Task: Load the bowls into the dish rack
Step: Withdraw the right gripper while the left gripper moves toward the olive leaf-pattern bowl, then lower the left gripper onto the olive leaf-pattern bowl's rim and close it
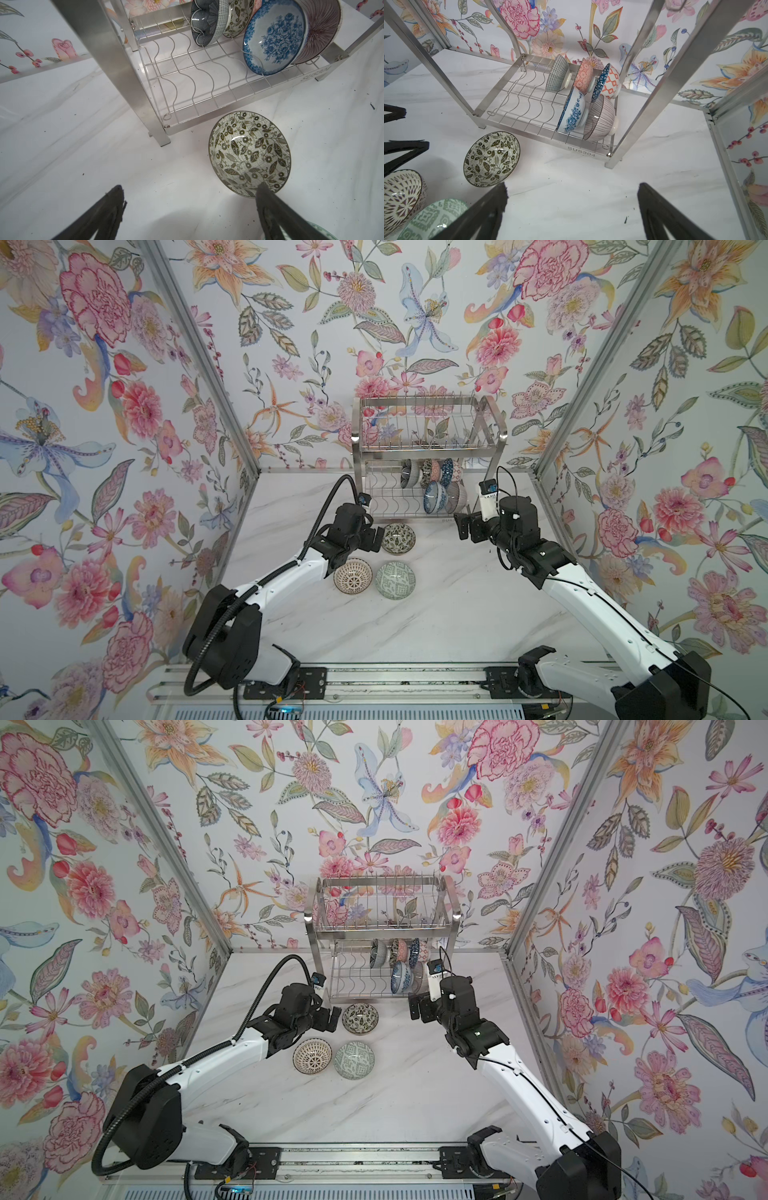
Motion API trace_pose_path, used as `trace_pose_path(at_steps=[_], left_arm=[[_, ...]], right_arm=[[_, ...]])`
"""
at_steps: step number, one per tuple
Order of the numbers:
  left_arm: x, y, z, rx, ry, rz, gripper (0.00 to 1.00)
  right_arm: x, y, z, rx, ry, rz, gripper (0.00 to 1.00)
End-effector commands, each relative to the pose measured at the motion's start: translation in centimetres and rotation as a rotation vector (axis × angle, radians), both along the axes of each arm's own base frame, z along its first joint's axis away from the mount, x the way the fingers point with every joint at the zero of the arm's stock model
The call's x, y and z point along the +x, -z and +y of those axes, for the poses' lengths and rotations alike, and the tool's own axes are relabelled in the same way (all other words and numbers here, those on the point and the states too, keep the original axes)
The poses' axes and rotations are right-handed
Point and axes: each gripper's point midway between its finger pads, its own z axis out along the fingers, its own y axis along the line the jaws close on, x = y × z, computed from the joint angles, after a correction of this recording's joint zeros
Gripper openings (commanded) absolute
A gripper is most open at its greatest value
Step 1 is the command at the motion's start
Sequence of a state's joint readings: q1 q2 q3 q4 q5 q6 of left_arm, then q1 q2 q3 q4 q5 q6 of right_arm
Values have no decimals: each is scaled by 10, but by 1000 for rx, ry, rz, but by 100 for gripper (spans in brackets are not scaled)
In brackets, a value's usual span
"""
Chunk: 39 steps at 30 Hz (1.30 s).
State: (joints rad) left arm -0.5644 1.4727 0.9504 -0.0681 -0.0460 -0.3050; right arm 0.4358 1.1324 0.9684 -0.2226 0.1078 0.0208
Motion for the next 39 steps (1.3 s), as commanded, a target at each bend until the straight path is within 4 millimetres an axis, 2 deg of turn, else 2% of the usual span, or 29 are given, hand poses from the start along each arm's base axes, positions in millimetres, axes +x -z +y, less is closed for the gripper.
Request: trace_pose_path(at_steps=[1, 3, 5, 13, 24, 39], left_arm=[[11, -5, -22, -74, 24, -17, 99], [15, -1, -27, -81, 35, -9, 99], [19, 16, -31, -68, 40, 23, 99], [29, 46, -43, -71, 48, 70, 99], [46, 71, -48, -80, 40, 113, 98], [50, 92, -50, -80, 41, 165, 67]], right_arm=[[3, 9, 0, 7, 4, 39, 99], [3, 12, -2, 1, 12, 46, 99], [2, 12, -3, -3, 14, 46, 99], [3, 11, -4, -5, 9, 42, 99], [3, 15, -4, -9, 6, 52, 99], [2, 17, -4, -7, 2, 56, 99]])
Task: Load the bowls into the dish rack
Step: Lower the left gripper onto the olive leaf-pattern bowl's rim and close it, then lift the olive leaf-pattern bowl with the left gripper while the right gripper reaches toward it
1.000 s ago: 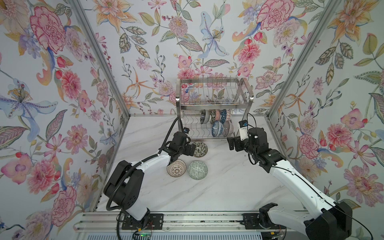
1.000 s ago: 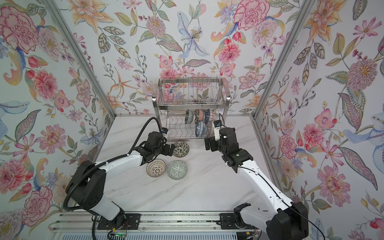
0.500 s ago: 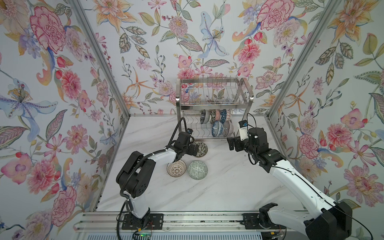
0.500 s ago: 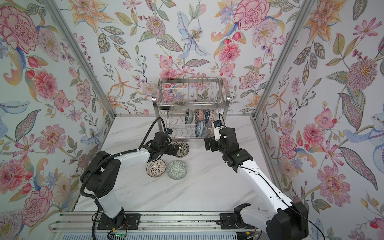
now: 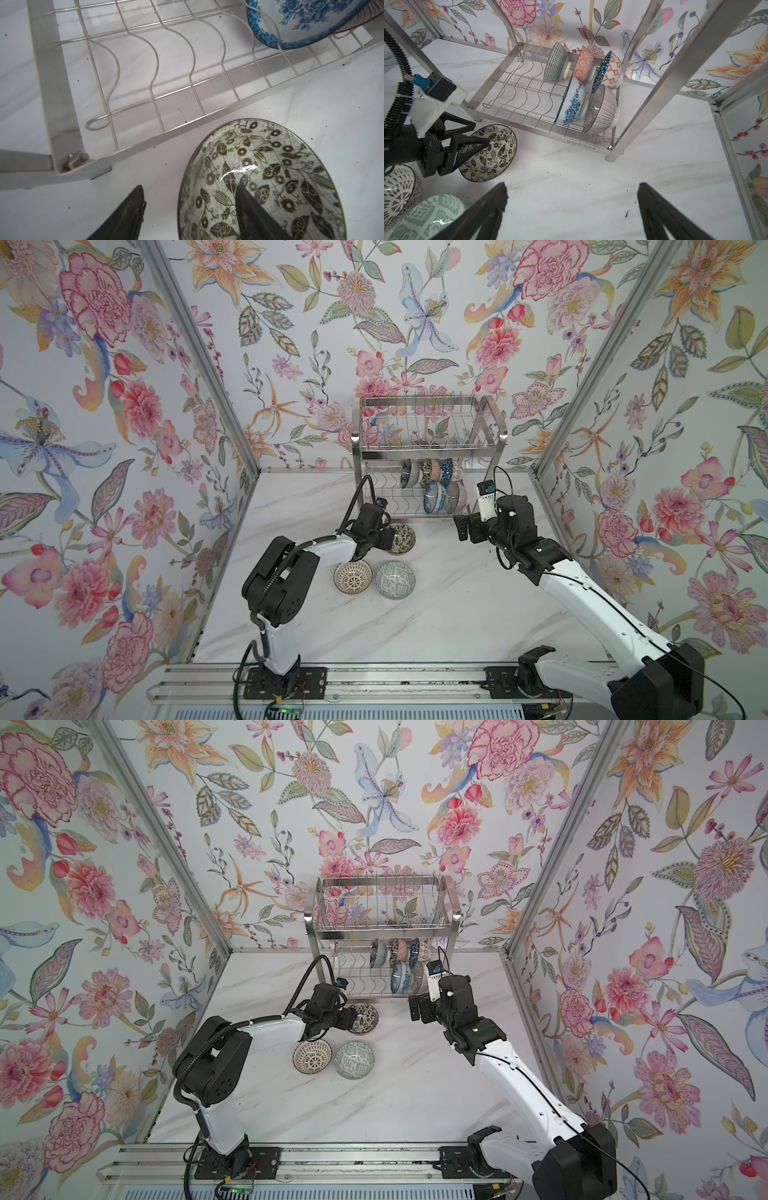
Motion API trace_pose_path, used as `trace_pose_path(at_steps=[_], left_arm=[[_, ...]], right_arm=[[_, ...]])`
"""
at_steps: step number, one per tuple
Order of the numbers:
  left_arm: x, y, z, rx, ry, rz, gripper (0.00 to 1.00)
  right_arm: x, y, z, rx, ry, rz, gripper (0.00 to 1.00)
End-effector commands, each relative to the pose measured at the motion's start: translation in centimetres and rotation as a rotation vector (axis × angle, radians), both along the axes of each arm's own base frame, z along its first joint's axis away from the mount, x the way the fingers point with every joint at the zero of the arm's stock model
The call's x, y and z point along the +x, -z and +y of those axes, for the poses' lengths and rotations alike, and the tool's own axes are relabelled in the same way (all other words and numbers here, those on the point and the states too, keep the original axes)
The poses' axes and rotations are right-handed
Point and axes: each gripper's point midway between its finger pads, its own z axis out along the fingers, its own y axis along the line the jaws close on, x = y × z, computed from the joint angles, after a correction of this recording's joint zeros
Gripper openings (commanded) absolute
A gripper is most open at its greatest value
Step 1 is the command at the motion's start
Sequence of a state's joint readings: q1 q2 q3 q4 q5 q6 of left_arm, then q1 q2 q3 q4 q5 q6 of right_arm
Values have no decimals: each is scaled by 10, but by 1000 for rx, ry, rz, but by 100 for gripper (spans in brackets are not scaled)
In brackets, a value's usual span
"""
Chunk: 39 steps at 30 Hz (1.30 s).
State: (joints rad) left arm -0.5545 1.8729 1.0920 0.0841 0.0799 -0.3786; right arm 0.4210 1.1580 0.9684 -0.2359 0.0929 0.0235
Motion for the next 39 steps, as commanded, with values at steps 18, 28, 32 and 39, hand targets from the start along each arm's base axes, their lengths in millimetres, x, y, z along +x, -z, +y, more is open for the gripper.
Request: trace_pose_path(at_steps=[18, 28, 32, 39], left_arm=[[7, 10, 0, -17, 4, 24, 32], [8, -1, -1, -20, 15, 5, 7], [8, -11, -1, -28, 25, -12, 0], [6, -33, -1, -39, 33, -47, 0]], right_arm=[[-2, 5, -2, 1, -1, 17, 99], [-2, 4, -2, 1, 0, 14, 99], [-3, 3, -2, 2, 0, 12, 99], [-4, 1, -3, 6, 0, 5, 99]])
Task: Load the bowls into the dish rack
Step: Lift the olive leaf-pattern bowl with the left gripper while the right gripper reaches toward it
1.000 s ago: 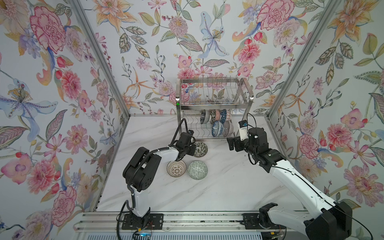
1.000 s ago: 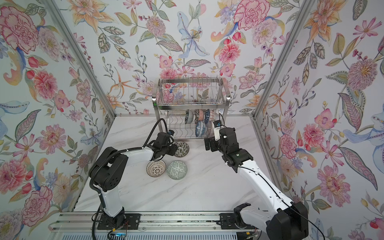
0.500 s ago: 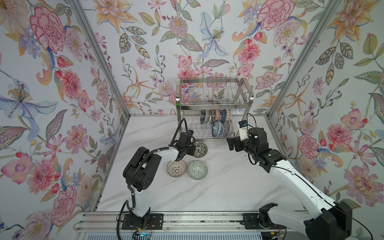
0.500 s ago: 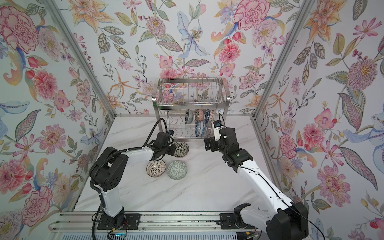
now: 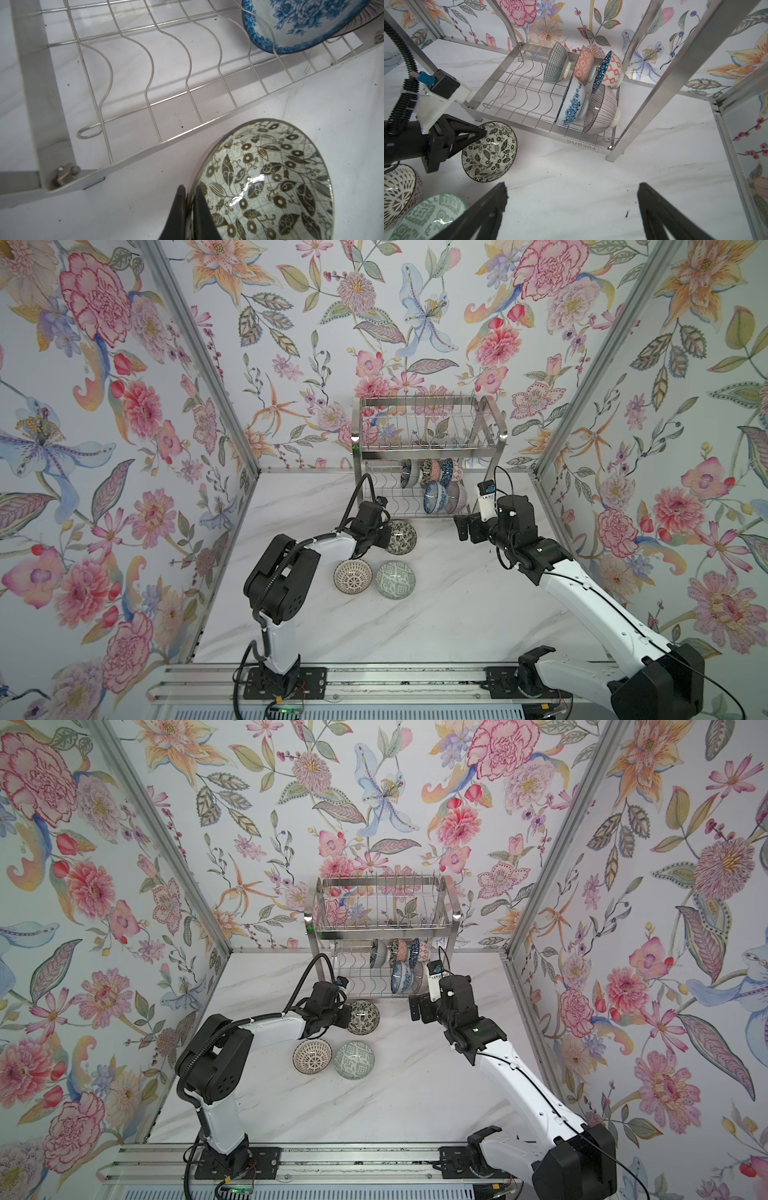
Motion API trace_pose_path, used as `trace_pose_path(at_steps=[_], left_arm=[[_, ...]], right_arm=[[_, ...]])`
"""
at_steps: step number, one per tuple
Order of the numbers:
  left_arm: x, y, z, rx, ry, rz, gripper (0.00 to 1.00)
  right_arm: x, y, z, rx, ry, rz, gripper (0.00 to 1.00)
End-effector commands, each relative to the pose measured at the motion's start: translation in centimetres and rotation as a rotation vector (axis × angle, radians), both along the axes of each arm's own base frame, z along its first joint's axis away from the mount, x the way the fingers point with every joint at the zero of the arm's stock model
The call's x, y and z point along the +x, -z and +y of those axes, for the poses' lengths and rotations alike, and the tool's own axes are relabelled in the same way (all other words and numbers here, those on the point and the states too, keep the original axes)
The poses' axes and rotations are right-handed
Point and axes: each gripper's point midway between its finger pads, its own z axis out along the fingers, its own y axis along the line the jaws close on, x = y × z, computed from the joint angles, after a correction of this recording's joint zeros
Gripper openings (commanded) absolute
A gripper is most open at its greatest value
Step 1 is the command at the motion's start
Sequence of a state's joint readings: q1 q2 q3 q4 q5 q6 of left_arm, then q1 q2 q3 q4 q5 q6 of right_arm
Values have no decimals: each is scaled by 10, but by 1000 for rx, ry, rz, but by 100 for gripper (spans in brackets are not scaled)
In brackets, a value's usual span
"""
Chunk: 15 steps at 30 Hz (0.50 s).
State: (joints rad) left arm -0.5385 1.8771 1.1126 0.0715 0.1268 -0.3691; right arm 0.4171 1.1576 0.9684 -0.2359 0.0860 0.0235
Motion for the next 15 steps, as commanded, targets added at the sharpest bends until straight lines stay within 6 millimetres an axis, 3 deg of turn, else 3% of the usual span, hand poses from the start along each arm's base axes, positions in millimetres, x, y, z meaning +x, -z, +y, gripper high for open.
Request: trace_pose_path(at_steps=[1, 9, 15], left_arm=[[3, -36, 0, -23, 10, -69, 0], [-9, -87, -10, -88, 38, -166, 0], [-21, -130, -22, -165, 35, -268, 0]], right_arm=[[-4, 0, -2, 4, 0, 3, 99], [-9, -9, 12, 50, -54, -2, 99], [-20, -12, 58, 171, -155, -3, 99]])
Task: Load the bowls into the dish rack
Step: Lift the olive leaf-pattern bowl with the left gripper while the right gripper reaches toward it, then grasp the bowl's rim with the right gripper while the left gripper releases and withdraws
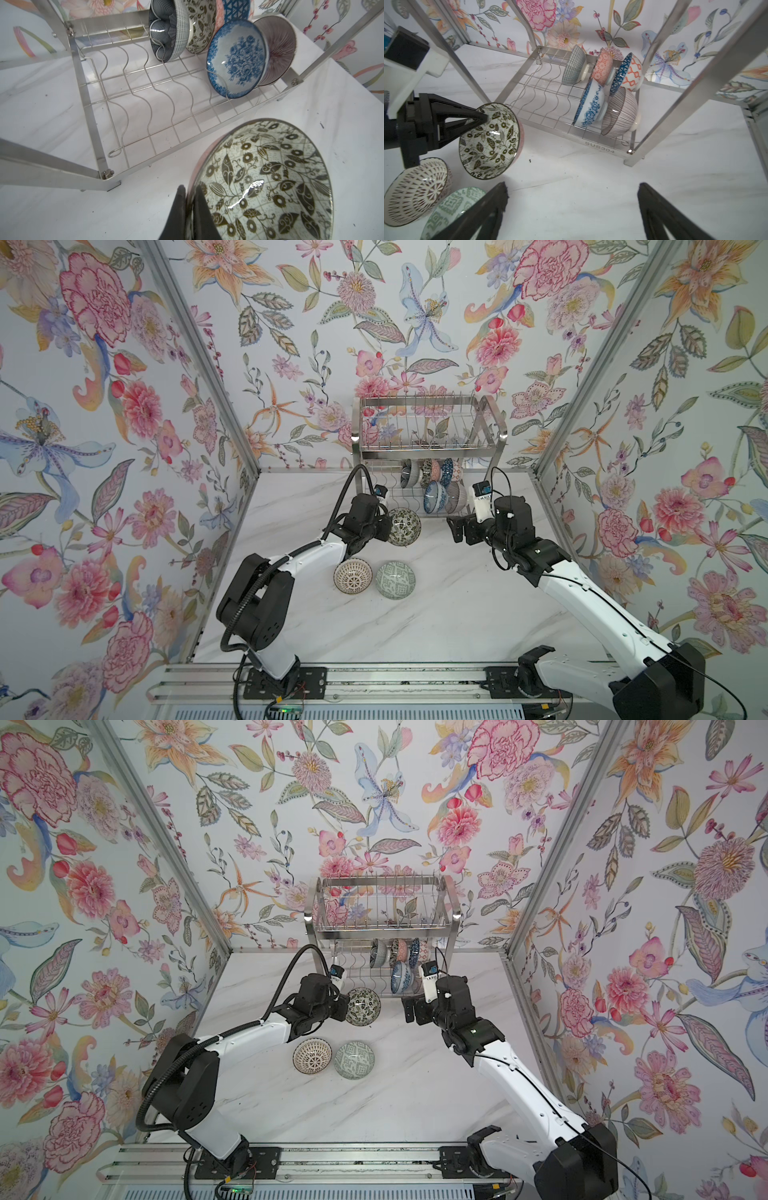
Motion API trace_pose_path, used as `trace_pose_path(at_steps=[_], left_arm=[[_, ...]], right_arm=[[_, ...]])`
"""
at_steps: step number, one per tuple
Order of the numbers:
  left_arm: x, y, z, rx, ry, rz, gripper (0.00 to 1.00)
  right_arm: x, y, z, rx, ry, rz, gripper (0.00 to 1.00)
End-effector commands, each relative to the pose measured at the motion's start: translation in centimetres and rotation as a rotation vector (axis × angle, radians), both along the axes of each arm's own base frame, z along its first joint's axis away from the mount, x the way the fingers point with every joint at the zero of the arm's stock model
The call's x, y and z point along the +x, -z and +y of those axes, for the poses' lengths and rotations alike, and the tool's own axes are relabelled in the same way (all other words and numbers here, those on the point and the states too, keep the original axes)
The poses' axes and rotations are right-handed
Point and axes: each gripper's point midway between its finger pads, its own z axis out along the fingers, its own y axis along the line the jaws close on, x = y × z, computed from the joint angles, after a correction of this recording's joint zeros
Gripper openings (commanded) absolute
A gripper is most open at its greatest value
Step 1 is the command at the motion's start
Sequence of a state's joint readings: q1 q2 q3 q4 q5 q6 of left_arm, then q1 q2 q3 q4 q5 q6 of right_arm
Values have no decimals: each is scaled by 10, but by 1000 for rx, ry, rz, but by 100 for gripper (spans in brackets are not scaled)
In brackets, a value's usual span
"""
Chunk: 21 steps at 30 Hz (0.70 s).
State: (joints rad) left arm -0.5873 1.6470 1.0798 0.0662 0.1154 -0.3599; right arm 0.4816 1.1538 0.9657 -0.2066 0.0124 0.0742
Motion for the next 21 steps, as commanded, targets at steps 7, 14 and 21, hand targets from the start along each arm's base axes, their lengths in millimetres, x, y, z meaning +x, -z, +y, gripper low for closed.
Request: trace_pose_path(at_steps=[7, 14, 21], left_arm=[[-15, -73, -12, -178, -34, -202, 0], [-26, -83, -14, -226, -53, -244, 0], [-33, -81, -19, -256, -44, -247, 0]], right_arm=[[-1, 11, 63, 173, -63, 48, 99], [12, 27, 80, 223, -15, 94, 99], [15, 42, 96, 255, -7, 137, 89]])
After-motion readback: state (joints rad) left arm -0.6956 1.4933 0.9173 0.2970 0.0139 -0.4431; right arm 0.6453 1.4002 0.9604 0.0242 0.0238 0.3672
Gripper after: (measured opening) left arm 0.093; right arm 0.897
